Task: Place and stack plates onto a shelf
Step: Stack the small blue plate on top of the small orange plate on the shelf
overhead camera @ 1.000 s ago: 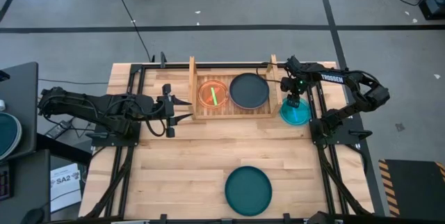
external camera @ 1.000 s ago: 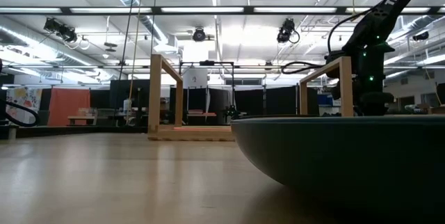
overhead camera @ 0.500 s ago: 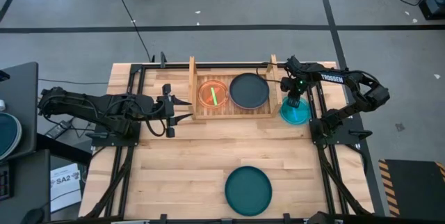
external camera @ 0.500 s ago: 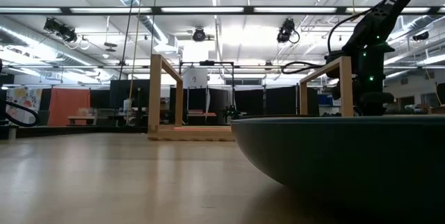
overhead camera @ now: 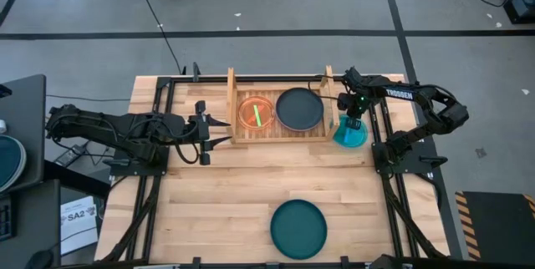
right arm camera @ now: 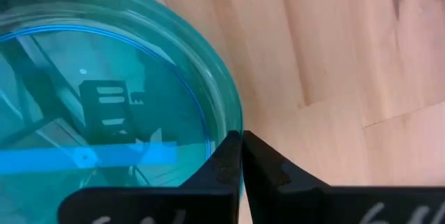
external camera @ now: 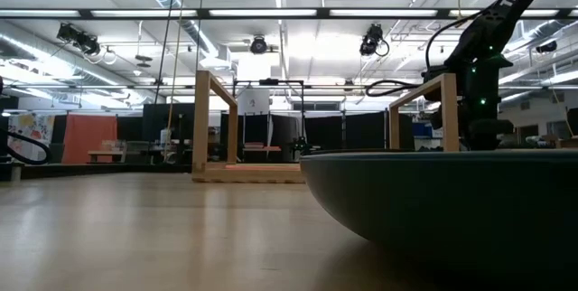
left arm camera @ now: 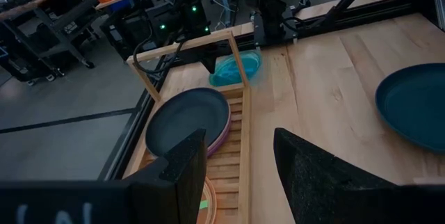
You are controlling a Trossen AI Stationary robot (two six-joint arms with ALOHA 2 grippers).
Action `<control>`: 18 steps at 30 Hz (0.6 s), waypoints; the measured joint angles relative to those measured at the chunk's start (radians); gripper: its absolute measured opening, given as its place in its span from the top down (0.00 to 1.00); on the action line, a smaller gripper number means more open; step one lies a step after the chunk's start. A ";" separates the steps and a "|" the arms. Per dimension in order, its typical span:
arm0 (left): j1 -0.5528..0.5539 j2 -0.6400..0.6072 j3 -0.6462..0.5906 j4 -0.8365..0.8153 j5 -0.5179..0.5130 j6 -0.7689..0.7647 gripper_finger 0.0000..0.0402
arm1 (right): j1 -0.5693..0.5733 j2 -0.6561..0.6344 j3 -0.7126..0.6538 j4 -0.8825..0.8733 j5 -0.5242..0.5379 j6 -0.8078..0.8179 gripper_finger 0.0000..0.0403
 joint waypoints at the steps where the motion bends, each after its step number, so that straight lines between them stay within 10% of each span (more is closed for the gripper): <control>1: 0.000 0.000 0.000 0.000 0.000 0.000 0.57 | 0.000 0.000 0.000 -0.001 0.000 0.000 0.96; 18: 0.000 0.000 0.000 0.000 0.000 0.000 0.57 | -0.009 0.002 0.118 -0.170 0.074 0.009 0.99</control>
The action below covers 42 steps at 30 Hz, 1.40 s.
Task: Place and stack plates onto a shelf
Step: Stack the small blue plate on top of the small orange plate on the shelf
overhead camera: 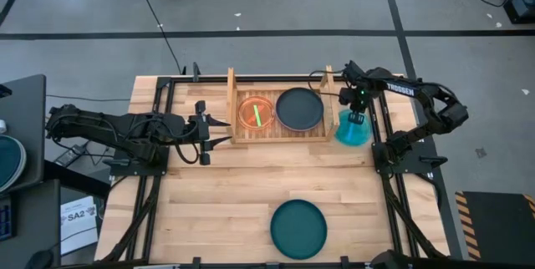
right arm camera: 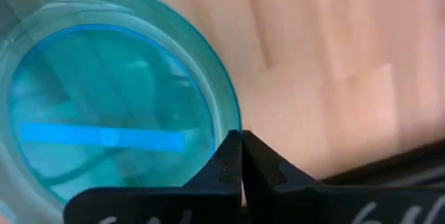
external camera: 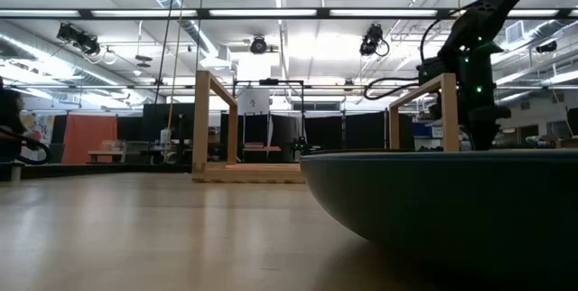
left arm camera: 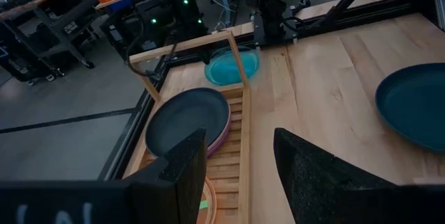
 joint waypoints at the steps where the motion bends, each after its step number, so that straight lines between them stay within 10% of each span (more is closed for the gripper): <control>1: 0.000 0.000 0.000 0.000 0.000 0.000 0.57 | 0.000 0.000 0.015 -0.013 0.008 0.006 0.99; 42: 0.000 0.000 0.000 0.000 0.000 0.000 0.57 | 0.002 -0.001 0.719 -0.251 0.547 0.102 1.00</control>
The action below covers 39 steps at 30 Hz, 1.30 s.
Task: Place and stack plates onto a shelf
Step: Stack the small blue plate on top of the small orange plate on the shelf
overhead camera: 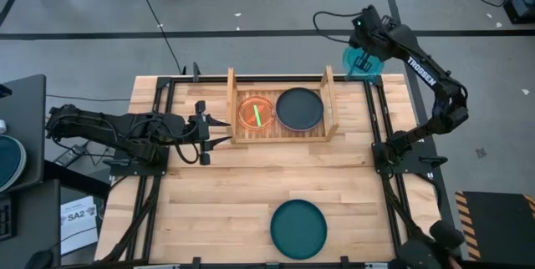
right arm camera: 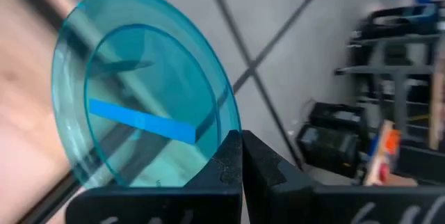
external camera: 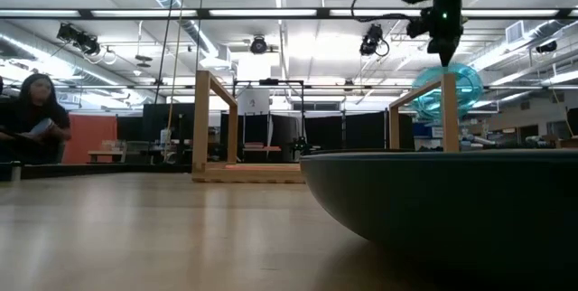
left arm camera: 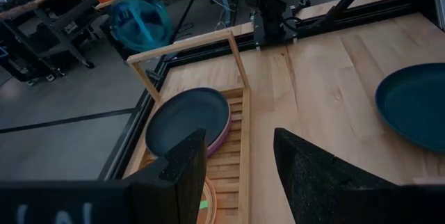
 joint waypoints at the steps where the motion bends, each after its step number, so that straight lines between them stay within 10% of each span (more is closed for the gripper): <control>1: 0.000 0.000 0.000 0.000 0.000 0.000 0.57 | 0.000 0.000 0.013 0.010 0.017 -0.004 1.00; 39: 0.000 0.000 0.000 0.000 0.000 0.000 0.57 | 0.142 0.000 0.204 0.382 0.041 -0.058 1.00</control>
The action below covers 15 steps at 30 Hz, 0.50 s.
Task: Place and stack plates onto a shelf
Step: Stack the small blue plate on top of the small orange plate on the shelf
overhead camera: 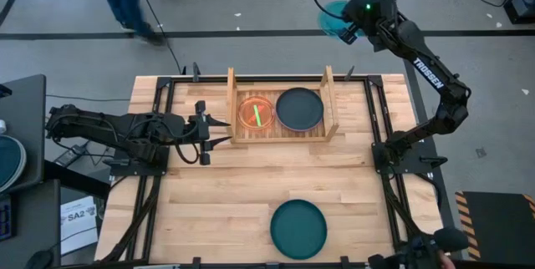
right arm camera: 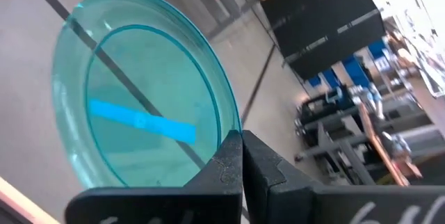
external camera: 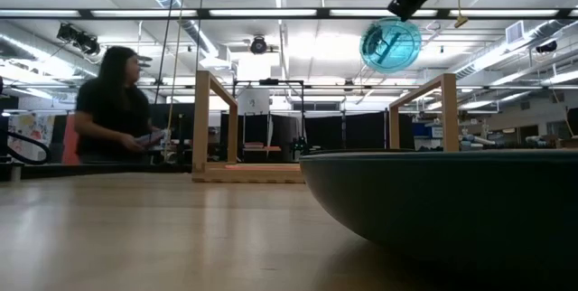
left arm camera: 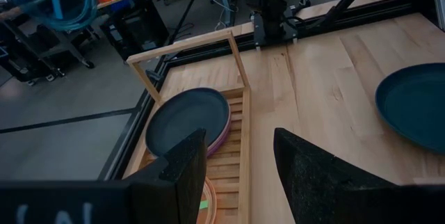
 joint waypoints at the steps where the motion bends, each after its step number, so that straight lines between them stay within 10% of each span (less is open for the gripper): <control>1: 0.000 0.000 0.000 0.000 0.000 0.000 0.57 | 0.007 0.000 0.000 0.008 -0.012 0.003 1.00; 15: 0.000 0.000 0.000 0.000 0.000 0.000 0.57 | 0.138 0.000 0.000 0.081 -0.297 0.154 1.00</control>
